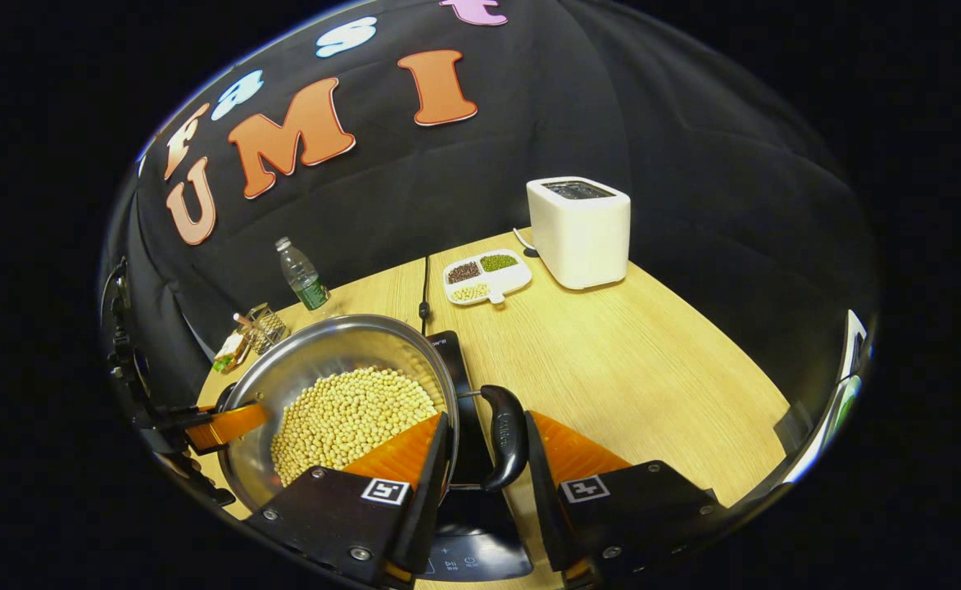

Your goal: First push the handle of the pot to place it horizontally, then grasp the pot with both hands and set it on the induction cooktop.

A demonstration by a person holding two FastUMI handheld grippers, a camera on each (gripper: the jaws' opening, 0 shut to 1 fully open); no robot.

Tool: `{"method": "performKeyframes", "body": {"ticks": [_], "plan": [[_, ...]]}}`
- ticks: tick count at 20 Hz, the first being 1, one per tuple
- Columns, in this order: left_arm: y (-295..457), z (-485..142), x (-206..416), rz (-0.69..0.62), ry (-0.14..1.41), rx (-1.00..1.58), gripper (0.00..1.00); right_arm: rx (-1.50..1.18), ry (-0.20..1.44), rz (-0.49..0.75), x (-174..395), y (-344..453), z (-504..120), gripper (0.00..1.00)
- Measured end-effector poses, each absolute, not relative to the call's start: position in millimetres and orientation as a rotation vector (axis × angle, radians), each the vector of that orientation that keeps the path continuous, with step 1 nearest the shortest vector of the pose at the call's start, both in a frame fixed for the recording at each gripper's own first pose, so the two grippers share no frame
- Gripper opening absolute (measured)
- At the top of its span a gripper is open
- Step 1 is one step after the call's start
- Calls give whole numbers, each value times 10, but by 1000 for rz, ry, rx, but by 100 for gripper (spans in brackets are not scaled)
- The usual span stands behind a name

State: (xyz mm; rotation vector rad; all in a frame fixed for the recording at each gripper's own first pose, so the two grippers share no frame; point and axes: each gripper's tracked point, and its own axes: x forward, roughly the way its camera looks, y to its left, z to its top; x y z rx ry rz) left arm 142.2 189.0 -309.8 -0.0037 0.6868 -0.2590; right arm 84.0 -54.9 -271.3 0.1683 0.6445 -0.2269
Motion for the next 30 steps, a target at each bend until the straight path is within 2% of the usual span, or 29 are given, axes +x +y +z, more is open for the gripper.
{"method": "performKeyframes", "body": {"ticks": [7,8,10,11,12,14,15,16,17,18,21,25,30], "plan": [[1903,-3124,1402,-233,706,-1,60,161,657,-223,860,-480,-2753,53],[1892,-3125,1401,-235,707,2,58,162,660,-221,840,-486,-2763,53],[1974,-3061,1432,-221,664,74,63,145,651,-210,829,-488,-2755,55],[2043,-3057,1480,-208,639,122,64,117,624,-229,832,-530,-2681,59],[2123,-3068,1501,-191,625,162,72,90,604,-244,818,-570,-2616,62],[2159,-3022,1483,-182,620,151,84,64,570,-252,778,-619,-2455,80],[2126,-2986,1457,-174,616,128,84,64,558,-251,755,-616,-2382,93],[2122,-2932,1438,-167,607,105,84,62,542,-252,732,-620,-2323,95],[2148,-2875,1439,-156,592,89,86,56,524,-253,701,-630,-2239,95],[2162,-2800,1436,-149,575,76,91,51,503,-253,671,-635,-2148,96],[2295,-2458,1470,-103,487,64,91,31,426,-242,578,-618,-1803,95],[2449,-1762,1444,-78,295,56,91,26,303,-191,394,-474,-1214,95],[2386,-941,1315,-119,128,-48,90,40,148,-118,101,-291,-498,95]]}}
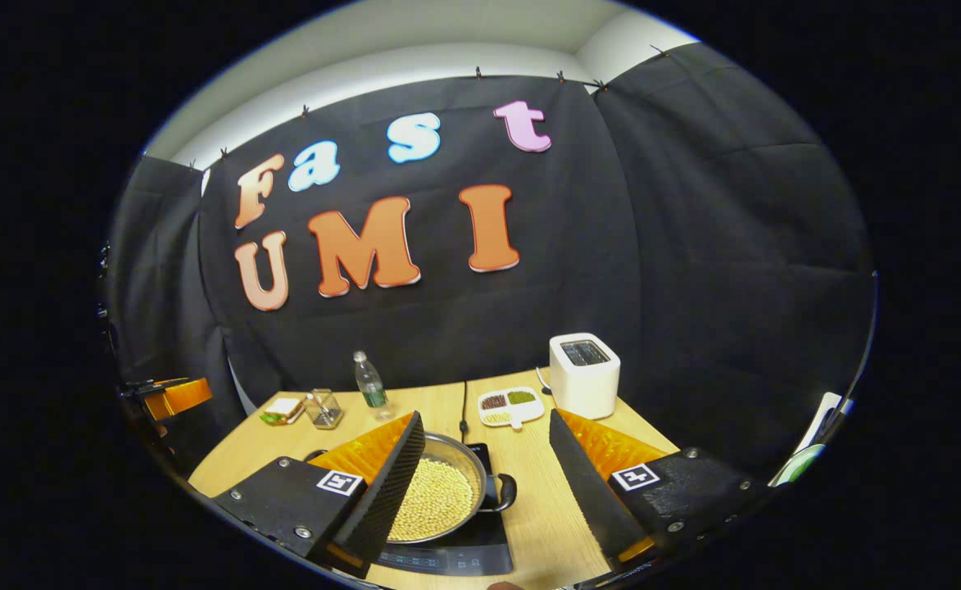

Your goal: First push the handle of the pot to place it horizontally, then grasp the pot with both hands and set it on the induction cooktop.

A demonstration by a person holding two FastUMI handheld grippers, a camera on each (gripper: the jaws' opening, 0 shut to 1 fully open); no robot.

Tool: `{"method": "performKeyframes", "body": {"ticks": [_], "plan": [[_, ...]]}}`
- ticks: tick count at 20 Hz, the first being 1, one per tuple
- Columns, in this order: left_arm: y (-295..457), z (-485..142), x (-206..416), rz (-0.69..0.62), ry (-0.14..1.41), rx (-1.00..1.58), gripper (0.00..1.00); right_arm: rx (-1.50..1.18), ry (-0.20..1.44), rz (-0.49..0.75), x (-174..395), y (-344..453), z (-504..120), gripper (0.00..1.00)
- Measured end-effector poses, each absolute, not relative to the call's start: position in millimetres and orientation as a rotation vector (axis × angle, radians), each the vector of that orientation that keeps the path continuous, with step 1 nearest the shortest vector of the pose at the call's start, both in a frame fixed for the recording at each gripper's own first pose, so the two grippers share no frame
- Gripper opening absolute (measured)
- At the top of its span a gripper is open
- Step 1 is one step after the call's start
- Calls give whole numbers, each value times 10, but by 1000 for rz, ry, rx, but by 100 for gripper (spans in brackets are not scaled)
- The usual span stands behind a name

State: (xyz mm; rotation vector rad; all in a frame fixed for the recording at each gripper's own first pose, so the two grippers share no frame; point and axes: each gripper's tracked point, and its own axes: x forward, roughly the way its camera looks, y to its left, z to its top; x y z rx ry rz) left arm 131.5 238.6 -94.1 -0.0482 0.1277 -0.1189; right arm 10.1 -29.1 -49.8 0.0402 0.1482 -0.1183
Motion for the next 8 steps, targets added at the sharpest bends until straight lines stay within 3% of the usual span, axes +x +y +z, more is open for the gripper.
{"method": "performKeyframes", "body": {"ticks": [8], "plan": [[3019,80,841,124,-99,40,90,-3,-33,-89,-302,-302,240,95]]}}
